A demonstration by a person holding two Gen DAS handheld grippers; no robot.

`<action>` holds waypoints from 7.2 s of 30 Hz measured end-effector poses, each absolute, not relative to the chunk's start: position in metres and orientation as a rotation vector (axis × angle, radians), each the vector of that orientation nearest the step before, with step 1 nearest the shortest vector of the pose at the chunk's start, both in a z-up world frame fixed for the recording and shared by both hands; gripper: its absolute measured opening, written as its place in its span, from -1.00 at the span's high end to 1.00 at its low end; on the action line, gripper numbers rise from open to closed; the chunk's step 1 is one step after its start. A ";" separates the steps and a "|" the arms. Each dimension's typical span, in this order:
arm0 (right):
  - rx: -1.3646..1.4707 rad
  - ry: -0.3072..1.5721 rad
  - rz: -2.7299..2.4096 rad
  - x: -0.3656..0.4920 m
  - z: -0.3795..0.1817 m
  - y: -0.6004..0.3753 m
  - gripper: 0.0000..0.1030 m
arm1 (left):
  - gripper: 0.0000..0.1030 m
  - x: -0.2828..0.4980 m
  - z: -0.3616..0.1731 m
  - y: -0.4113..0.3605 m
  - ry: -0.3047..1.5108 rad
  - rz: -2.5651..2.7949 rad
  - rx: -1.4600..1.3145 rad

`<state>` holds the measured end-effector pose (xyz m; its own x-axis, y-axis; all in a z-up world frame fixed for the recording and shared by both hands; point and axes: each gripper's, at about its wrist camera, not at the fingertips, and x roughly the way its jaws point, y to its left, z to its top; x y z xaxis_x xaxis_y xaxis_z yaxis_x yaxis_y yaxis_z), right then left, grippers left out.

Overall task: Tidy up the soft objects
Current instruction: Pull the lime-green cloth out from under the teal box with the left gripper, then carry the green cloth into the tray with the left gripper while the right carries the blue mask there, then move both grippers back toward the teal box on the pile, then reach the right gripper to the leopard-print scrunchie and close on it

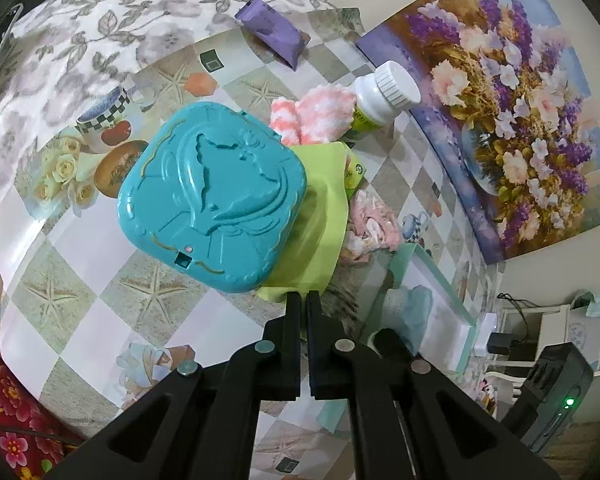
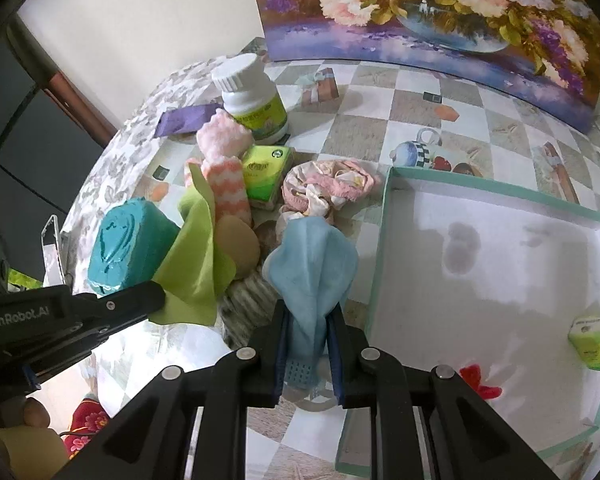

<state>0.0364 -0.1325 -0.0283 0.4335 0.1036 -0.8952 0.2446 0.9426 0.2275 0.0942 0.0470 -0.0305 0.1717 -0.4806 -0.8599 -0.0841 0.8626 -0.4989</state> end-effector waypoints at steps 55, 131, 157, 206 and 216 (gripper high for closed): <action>0.410 1.122 -0.102 0.031 -0.020 -0.149 0.63 | 0.84 0.101 -0.043 0.043 1.417 -0.224 -0.372; 0.550 1.324 -0.651 -0.065 -0.084 -0.308 -0.22 | 0.14 0.018 -0.067 -0.147 1.385 -0.625 0.168; 0.579 1.152 -0.715 -0.071 -0.029 -0.324 -1.00 | -0.97 0.028 -0.004 -0.125 1.148 -0.659 0.049; 0.197 1.205 -0.036 0.053 -0.063 -0.105 -1.00 | -0.99 0.103 -0.028 0.072 1.333 -0.087 -0.331; 0.114 1.186 -0.030 0.059 -0.068 -0.097 -0.89 | -0.99 0.103 -0.042 0.068 1.323 -0.063 -0.344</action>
